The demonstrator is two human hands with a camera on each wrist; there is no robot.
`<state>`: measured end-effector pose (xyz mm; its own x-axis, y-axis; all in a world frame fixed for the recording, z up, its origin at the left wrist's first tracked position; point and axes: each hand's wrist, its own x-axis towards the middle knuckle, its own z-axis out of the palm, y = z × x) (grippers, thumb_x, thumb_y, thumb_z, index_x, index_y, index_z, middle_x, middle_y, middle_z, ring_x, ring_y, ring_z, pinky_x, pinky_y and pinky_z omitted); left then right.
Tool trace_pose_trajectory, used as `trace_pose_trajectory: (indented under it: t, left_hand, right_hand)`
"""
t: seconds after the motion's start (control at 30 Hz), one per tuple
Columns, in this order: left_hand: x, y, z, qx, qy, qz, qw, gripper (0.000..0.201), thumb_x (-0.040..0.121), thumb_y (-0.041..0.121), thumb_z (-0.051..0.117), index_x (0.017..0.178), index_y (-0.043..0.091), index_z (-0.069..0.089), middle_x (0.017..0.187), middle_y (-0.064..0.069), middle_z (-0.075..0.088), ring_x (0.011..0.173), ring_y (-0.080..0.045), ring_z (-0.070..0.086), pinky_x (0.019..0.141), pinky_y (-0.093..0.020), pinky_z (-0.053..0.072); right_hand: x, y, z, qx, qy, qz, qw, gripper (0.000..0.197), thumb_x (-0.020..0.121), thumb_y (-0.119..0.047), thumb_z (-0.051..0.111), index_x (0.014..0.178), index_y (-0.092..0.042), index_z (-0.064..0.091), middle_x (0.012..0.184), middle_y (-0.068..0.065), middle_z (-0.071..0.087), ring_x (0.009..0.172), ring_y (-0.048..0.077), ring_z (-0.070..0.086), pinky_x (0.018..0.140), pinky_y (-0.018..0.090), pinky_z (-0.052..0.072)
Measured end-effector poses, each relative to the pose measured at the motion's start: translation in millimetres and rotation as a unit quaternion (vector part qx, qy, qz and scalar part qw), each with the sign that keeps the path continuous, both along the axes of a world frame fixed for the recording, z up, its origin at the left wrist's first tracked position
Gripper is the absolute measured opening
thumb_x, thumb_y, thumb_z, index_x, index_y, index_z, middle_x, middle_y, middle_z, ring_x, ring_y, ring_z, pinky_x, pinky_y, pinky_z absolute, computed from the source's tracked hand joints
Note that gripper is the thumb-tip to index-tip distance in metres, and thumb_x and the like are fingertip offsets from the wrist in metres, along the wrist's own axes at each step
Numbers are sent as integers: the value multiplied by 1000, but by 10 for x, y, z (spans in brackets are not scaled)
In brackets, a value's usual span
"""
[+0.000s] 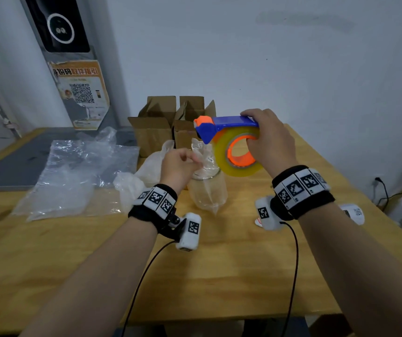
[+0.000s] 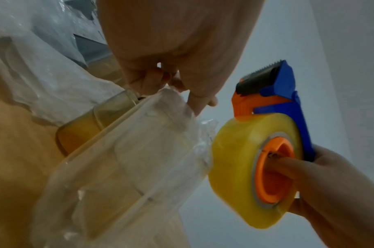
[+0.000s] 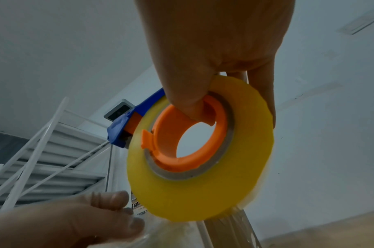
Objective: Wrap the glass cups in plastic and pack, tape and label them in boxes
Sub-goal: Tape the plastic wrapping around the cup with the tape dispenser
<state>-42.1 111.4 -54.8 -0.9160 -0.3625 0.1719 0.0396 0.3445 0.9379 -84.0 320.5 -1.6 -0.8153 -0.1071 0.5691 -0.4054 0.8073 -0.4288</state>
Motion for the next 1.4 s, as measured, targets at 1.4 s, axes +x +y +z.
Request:
trace_pose_trajectory:
  t: [1.4]
  left_hand:
    - [241, 161, 418, 236, -117, -94, 960, 6, 98, 29, 69, 100, 23, 67, 120, -5, 74, 120, -19, 62, 110, -43, 41]
  right_hand:
    - [53, 242, -228, -65, -17, -3, 998, 65, 78, 3, 54, 127, -40, 62, 120, -10, 60, 113, 19, 57, 82, 37, 50]
